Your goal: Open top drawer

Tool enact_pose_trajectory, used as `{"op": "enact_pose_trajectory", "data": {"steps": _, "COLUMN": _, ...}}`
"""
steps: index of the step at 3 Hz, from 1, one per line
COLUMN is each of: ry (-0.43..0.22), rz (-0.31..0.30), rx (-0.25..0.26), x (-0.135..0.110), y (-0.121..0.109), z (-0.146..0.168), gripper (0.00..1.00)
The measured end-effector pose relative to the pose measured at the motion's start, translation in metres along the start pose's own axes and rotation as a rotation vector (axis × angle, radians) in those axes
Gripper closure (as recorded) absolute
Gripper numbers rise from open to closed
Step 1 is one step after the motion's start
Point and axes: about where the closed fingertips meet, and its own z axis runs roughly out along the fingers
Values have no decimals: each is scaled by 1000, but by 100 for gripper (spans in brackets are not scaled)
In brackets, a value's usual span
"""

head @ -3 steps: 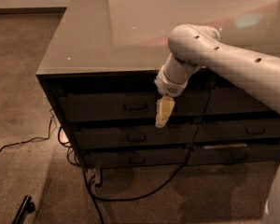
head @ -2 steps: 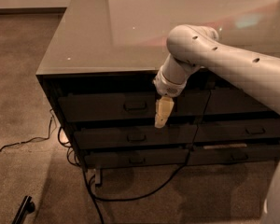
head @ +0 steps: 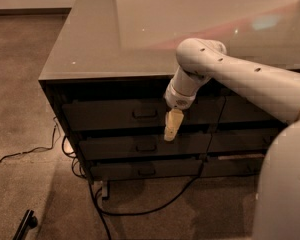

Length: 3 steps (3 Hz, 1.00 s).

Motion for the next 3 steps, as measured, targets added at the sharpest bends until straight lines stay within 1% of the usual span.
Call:
{"op": "enact_pose_trajectory", "data": {"steps": 1, "ry": 18, "rz": 23, "rx": -2, "x": 9, "y": -11, "z": 15, "gripper": 0}}
{"op": "enact_pose_trajectory", "data": {"steps": 2, "ry": 23, "rz": 41, "rx": -17, "x": 16, "y": -17, "z": 27, "gripper": 0}}
{"op": "enact_pose_trajectory", "data": {"steps": 3, "ry": 19, "rz": 37, "rx": -32, "x": 15, "y": -16, "z": 29, "gripper": 19}}
